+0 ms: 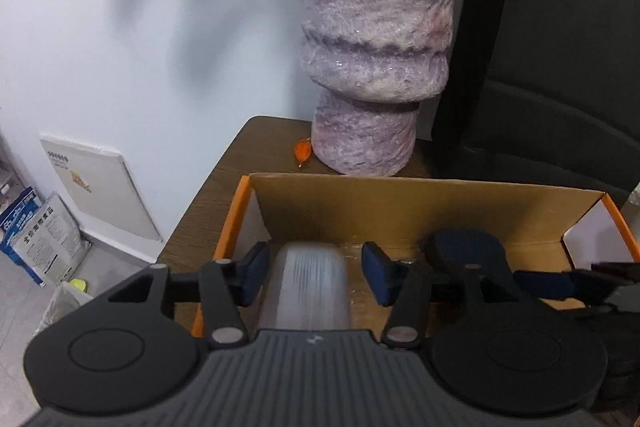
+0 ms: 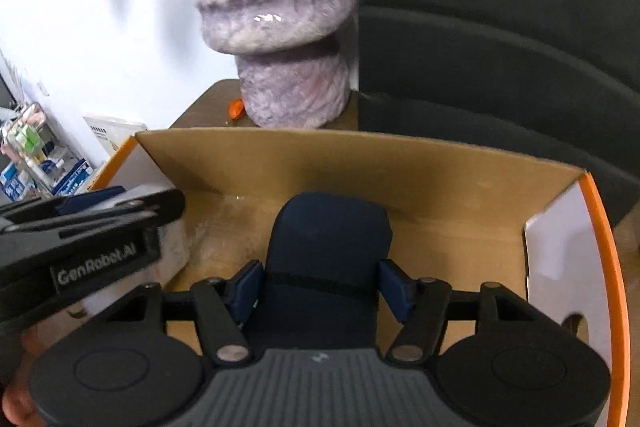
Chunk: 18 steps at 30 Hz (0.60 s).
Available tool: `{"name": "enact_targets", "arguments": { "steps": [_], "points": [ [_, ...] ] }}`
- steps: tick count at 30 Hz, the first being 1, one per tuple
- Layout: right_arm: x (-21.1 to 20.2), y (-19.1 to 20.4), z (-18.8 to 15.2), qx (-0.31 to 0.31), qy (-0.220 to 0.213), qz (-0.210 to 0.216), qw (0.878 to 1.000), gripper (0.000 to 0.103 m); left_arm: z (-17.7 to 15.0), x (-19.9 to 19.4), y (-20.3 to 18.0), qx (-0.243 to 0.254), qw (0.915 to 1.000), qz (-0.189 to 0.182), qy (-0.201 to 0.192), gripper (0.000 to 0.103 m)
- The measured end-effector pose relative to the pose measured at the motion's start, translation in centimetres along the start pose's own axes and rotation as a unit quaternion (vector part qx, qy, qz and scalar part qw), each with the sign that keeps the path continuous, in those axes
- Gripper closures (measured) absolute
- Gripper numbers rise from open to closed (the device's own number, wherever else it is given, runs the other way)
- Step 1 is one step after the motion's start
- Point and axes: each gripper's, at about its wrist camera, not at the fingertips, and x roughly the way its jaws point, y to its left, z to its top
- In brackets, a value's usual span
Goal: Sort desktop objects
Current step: 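Lower both held items into the box and open both tools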
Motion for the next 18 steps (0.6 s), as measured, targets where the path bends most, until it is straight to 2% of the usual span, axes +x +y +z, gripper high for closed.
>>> {"name": "enact_targets", "arguments": {
  "steps": [3, 7, 9, 12, 16, 18],
  "points": [
    [-0.3, -0.4, 0.6, 0.015, -0.007, 0.015, 1.000, 0.038, 0.0, -0.3, 0.4, -0.012, 0.9999, 0.001, -0.001, 0.035],
    [-2.3, -1.0, 1.3, 0.015, -0.010, 0.019, 1.000, 0.029, 0.6, -1.7, 0.7, -0.017, 0.9995, -0.017, 0.019, 0.024],
    [-3.5, -1.2, 1.7, 0.012, 0.000, 0.005, 1.000, 0.026, 1.1, -2.5, 0.8, -0.016, 0.9989, -0.022, 0.039, 0.000],
    [-5.8, -2.2, 2.1, 0.030, 0.019, -0.012, 0.999, 0.018, 1.8, -4.8, 1.0, -0.011, 0.9992, 0.006, 0.039, 0.000],
    [-9.6, -3.3, 1.7, 0.042, 0.009, -0.045, 0.998, 0.011, 1.7, -7.9, 1.2, -0.004, 0.9971, -0.017, 0.074, 0.000],
    [-11.0, -3.5, 1.2, 0.039, 0.006, -0.064, 0.997, 0.010, 0.9, -9.2, 0.8, 0.013, 0.9954, -0.028, 0.090, 0.000]
  ]
}}
